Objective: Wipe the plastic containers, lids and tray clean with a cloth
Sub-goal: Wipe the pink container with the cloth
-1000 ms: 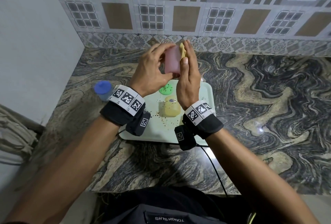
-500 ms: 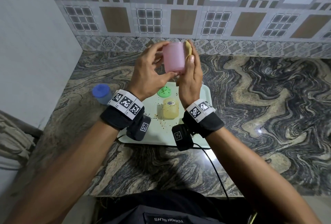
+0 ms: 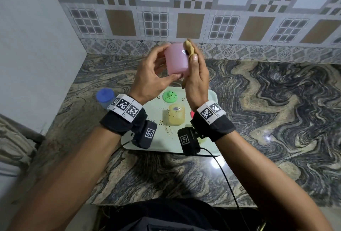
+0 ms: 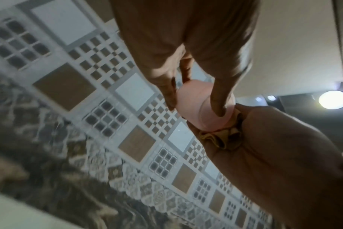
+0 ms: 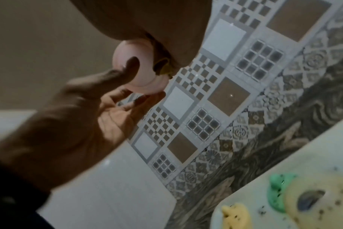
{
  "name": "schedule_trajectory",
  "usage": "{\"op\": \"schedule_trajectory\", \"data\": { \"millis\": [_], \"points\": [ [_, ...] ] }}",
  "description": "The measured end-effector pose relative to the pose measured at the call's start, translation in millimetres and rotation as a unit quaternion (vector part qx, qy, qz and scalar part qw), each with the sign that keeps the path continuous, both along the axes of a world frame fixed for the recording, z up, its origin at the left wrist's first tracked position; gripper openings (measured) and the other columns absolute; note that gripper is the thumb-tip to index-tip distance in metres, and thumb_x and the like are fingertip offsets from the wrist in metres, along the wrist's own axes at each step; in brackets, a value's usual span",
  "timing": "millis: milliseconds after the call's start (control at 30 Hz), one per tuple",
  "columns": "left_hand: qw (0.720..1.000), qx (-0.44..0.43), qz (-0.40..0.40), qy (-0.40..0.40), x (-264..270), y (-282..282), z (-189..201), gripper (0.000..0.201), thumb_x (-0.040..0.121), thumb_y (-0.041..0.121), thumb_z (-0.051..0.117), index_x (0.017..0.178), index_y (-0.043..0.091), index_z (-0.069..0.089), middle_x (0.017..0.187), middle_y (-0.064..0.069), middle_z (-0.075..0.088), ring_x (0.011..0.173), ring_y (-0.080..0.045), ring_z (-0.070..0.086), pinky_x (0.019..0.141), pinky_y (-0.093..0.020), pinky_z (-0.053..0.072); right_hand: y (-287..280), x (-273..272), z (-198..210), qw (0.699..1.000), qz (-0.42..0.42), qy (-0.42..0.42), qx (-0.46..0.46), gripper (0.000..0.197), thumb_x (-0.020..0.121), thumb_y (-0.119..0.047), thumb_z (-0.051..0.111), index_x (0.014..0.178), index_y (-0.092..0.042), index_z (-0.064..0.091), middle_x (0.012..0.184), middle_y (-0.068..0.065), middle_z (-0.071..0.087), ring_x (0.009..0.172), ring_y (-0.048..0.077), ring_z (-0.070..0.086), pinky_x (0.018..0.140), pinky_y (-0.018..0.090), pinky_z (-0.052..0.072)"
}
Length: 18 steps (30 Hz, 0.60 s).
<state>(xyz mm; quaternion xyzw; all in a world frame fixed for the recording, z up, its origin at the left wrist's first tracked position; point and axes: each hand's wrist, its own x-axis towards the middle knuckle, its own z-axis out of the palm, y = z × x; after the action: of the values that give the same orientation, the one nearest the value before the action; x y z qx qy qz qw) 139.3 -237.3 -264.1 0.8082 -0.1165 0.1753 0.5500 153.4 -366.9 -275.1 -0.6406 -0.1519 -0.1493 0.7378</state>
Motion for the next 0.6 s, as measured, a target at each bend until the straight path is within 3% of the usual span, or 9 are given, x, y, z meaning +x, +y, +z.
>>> {"op": "schedule_trajectory", "data": {
  "millis": [67,133,233,333,400,467,533,600],
  "points": [
    [0.995,0.096,0.039,-0.009,1,2,4,0.084,0.066,0.035,0.078,0.138,0.008,0.044,0.134,-0.007,0.052,0.12,-0.014,0.055,0.101,-0.036,0.049,0,-1,-3,0.999,-0.001,-0.006,-0.04,0.041,0.105,-0.021,0.035,0.143,-0.009,0.044,0.15,0.013,0.043,0.14,0.024,0.04,0.112,0.055,0.036],
    [0.98,0.184,0.061,-0.042,3,2,10,0.086,0.067,0.031,0.078,0.142,0.011,0.041,0.138,-0.009,0.049,0.123,-0.015,0.05,0.105,-0.033,0.046,1,-1,-7,0.992,-0.019,-0.06,-0.112,0.041,0.105,-0.015,0.035,0.145,-0.007,0.04,0.153,0.013,0.038,0.144,0.023,0.033,0.116,0.051,0.031],
    [0.982,0.16,0.05,-0.082,1,0,14,0.078,0.069,0.02,0.079,0.138,0.008,0.046,0.134,-0.009,0.053,0.118,-0.014,0.054,0.098,-0.028,0.051,3,-1,-7,0.992,-0.028,-0.079,-0.095,0.04,0.106,-0.009,0.032,0.145,-0.003,0.039,0.152,0.014,0.039,0.144,0.022,0.034,0.117,0.048,0.031],
    [0.998,0.043,0.029,-0.041,-2,-1,2,0.081,0.067,0.018,0.085,0.137,0.006,0.045,0.132,-0.008,0.055,0.116,-0.012,0.059,0.094,-0.028,0.054,3,-2,-3,1.0,0.0,0.005,0.026,0.04,0.106,-0.015,0.028,0.141,-0.004,0.043,0.146,0.016,0.046,0.133,0.025,0.047,0.108,0.047,0.044],
    [1.0,0.012,0.013,-0.003,-2,-2,-1,0.084,0.068,0.023,0.084,0.139,0.008,0.042,0.134,-0.007,0.054,0.119,-0.012,0.058,0.098,-0.034,0.052,3,-3,0,0.998,-0.002,0.042,0.041,0.038,0.105,-0.021,0.031,0.138,-0.013,0.048,0.144,0.016,0.049,0.129,0.031,0.05,0.103,0.054,0.047],
    [0.993,0.105,0.046,-0.001,0,-2,8,0.086,0.07,0.029,0.081,0.143,0.011,0.04,0.137,-0.007,0.051,0.118,-0.007,0.054,0.103,-0.029,0.047,4,-5,3,1.0,-0.014,0.026,0.005,0.039,0.105,-0.024,0.034,0.14,-0.015,0.047,0.147,0.013,0.047,0.133,0.026,0.048,0.107,0.053,0.043],
    [0.978,0.194,0.066,-0.038,2,-1,21,0.089,0.069,0.029,0.08,0.145,0.01,0.037,0.139,-0.009,0.048,0.116,-0.007,0.051,0.102,-0.015,0.041,4,-5,4,0.997,-0.038,-0.035,-0.06,0.041,0.105,-0.018,0.035,0.145,-0.007,0.041,0.152,0.012,0.041,0.142,0.021,0.038,0.115,0.048,0.034],
    [0.975,0.198,0.05,-0.086,2,-2,30,0.085,0.068,0.025,0.082,0.141,0.008,0.042,0.134,-0.011,0.053,0.114,-0.014,0.056,0.096,-0.01,0.043,5,-6,5,0.99,-0.056,-0.09,-0.091,0.041,0.105,-0.01,0.034,0.146,-0.004,0.038,0.153,0.013,0.038,0.144,0.021,0.033,0.118,0.047,0.03]
  ]
}}
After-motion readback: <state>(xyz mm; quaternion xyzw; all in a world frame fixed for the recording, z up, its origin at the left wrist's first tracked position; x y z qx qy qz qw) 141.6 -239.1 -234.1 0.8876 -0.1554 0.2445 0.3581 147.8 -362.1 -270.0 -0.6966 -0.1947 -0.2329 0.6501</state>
